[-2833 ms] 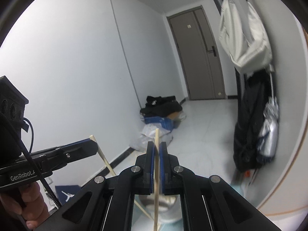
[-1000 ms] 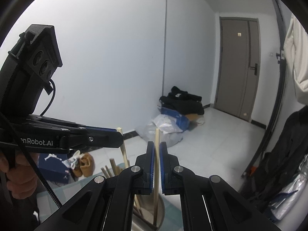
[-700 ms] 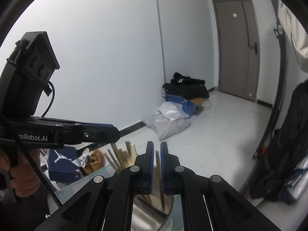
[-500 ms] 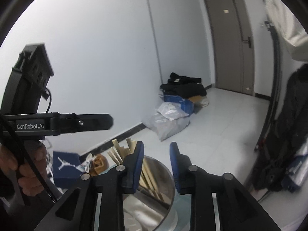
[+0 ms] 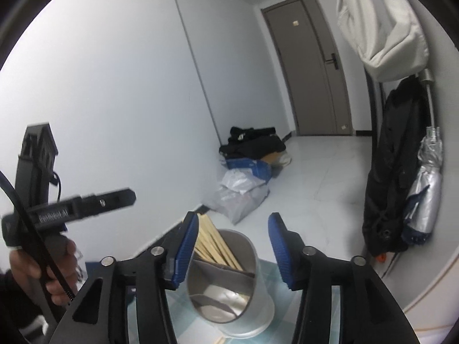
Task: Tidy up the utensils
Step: 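Open the right gripper and raise it away from the holder, then lower the right gripper onto the last chopsticks on the mat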
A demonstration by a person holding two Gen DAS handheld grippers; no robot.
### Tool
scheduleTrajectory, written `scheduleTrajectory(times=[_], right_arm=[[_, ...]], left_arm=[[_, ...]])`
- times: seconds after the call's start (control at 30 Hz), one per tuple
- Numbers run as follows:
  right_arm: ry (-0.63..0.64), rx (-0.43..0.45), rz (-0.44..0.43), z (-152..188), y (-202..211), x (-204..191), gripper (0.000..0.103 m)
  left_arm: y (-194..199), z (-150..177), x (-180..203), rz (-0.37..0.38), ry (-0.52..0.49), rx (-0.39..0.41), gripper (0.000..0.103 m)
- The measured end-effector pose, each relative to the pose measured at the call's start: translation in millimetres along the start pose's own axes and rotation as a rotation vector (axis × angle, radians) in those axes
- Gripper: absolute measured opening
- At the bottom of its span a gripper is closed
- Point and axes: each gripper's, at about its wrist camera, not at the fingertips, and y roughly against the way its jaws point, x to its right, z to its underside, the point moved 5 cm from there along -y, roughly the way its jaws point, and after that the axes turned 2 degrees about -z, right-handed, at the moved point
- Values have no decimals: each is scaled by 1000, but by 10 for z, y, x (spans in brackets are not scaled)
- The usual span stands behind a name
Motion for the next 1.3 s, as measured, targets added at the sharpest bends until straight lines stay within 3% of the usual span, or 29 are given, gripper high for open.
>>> scheduleTrajectory(times=[0.13,0.27,0.5,0.6,0.97,1.3], right_arm=[[-10,27,15,15,193,-128,62],[-17,30,42,99,307,-250,71],[-13,8,90,420,474,-429,72],[-31,5,110,530,539,-450,74],[-67,-39,173,1000,655,-485,78],[-107,-117,229,1460,547,-451,78]], left_arm=[[146,47,3,-20,-11,24,92],[280,129,36,-1,-30,41,92],[395,304,57,-16,-52,62,93],[413,400,51,-20,-52,55,99],[469,797,-2,-27,-77,50,100],[255,1149,-96,-48,-74,-7,100]])
